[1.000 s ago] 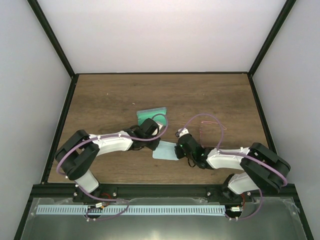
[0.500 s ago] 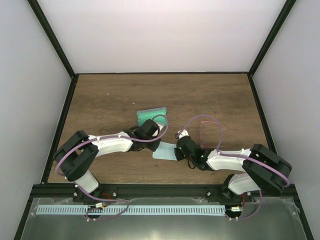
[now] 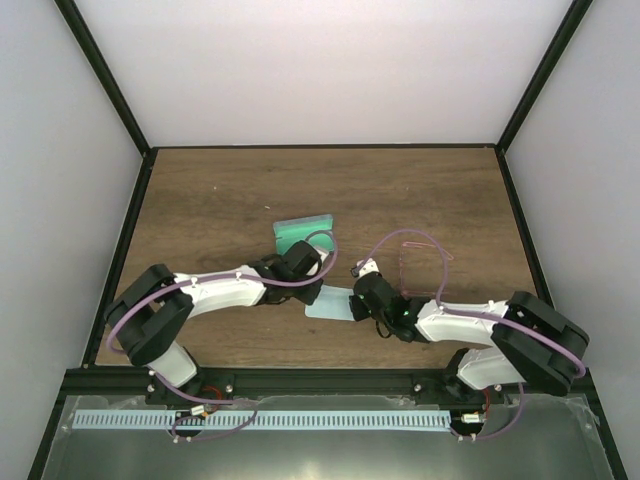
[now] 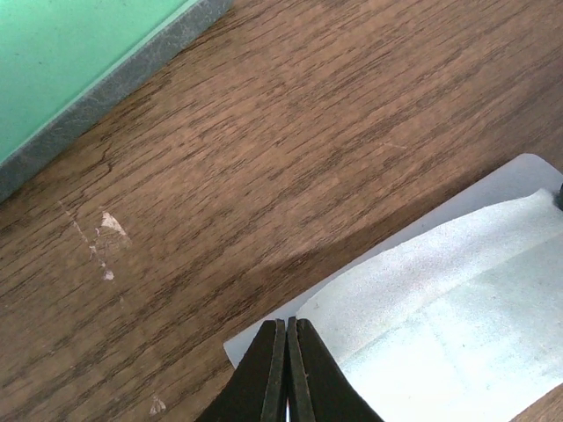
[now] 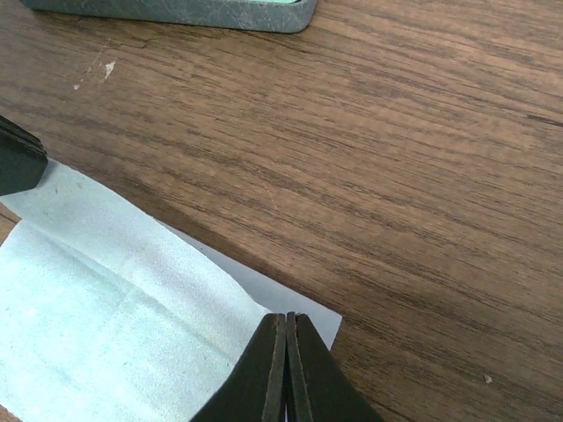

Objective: Organize the sunglasses
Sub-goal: Fold the glasses cleaning cloth at the center of the board.

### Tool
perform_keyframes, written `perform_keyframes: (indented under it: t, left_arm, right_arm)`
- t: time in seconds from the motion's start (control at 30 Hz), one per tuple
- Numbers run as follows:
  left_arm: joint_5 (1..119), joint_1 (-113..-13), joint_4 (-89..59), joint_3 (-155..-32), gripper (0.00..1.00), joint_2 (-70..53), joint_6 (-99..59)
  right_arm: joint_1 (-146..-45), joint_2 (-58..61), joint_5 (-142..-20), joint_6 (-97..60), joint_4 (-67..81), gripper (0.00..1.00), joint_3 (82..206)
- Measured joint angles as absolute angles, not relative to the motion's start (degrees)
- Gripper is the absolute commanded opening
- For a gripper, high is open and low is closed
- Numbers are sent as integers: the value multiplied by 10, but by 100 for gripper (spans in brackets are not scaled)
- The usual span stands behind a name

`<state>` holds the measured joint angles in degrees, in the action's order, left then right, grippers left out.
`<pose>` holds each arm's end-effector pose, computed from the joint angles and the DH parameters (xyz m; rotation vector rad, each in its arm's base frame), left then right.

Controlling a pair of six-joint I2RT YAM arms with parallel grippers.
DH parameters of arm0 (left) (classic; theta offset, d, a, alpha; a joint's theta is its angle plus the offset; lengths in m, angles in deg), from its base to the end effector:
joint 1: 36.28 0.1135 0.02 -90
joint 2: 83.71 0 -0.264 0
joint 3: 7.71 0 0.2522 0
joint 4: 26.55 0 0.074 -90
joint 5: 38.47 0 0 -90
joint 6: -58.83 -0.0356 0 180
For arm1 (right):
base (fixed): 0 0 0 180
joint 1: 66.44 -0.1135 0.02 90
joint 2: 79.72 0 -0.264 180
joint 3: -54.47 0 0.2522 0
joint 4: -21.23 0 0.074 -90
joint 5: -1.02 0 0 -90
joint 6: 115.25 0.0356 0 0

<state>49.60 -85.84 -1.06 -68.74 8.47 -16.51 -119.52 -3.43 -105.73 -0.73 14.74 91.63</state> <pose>0.1995 -0.2322 0.1553 0.7688 2.4896 -0.3778 0.1456 0.1766 0.1336 -0.4418 2.3063 0.3301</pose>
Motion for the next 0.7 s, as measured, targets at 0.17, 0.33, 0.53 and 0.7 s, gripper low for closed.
perform_keyframes:
  t: [0.17,0.33,0.53,0.7]
  left_arm:
    - [490,-865,-2,-691,5,85,-162]
    - [486,-875,3,-692,5,83,-156]
    - [475,-891,10,-692,5,75,-146]
    - [466,-893,15,-692,5,70,-143]
  right_arm:
    - [-1197,-39,-1060,-7,140,1,916]
    - [-1199,-40,-1061,-7,135,1,916]
    - [-1205,-40,-1062,-5,133,1,916]
    - [-1208,-40,-1063,-3,133,1,916]
